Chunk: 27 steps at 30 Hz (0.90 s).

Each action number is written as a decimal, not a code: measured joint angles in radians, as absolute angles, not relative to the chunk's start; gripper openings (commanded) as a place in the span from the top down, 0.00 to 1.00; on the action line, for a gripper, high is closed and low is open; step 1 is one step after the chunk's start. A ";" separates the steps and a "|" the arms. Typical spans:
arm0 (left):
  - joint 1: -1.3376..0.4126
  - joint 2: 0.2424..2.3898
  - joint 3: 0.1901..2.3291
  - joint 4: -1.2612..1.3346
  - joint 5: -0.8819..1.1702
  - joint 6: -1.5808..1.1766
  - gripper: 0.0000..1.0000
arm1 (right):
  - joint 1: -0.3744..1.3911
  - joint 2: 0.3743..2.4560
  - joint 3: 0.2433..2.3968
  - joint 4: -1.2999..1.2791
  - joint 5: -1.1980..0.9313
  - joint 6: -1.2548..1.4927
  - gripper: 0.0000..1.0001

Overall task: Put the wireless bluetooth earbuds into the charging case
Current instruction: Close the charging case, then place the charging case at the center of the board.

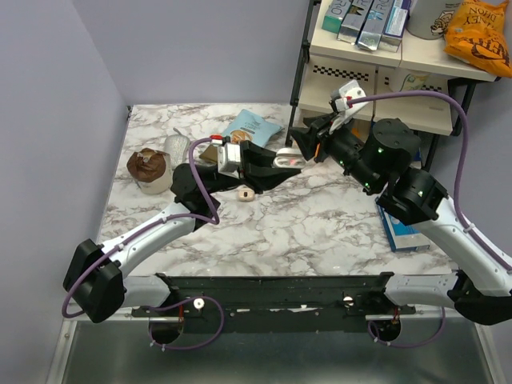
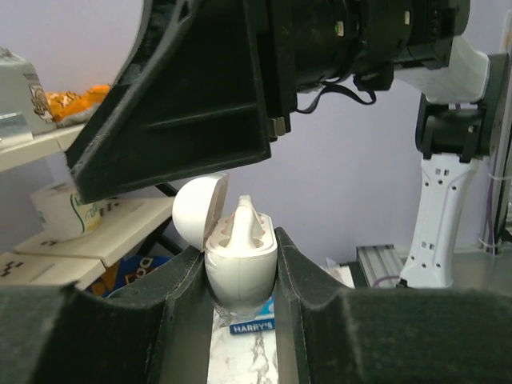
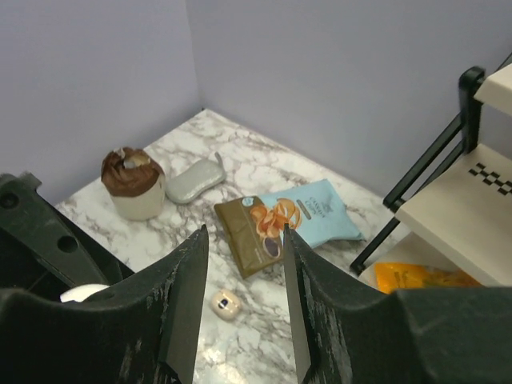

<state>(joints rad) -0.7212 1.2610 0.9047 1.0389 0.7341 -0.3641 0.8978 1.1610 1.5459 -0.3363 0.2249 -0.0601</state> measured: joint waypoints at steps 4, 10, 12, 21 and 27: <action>-0.720 1.252 0.902 1.003 0.738 -0.350 1.00 | 0.898 1.172 1.546 -0.364 0.195 -0.049 0.50; -0.720 1.250 0.901 0.992 0.729 -0.329 1.00 | 0.898 1.168 1.544 -0.393 0.155 -0.041 0.50; -0.720 1.249 0.901 0.990 0.725 -0.323 1.00 | 0.898 1.161 1.535 -0.398 0.144 -0.040 0.50; -0.720 1.247 0.901 0.966 0.683 -0.307 1.00 | 0.898 1.095 1.473 -0.381 0.212 0.002 0.48; -0.685 1.259 0.903 0.756 0.587 -0.367 1.00 | 0.888 0.936 1.284 -0.307 0.388 0.047 0.48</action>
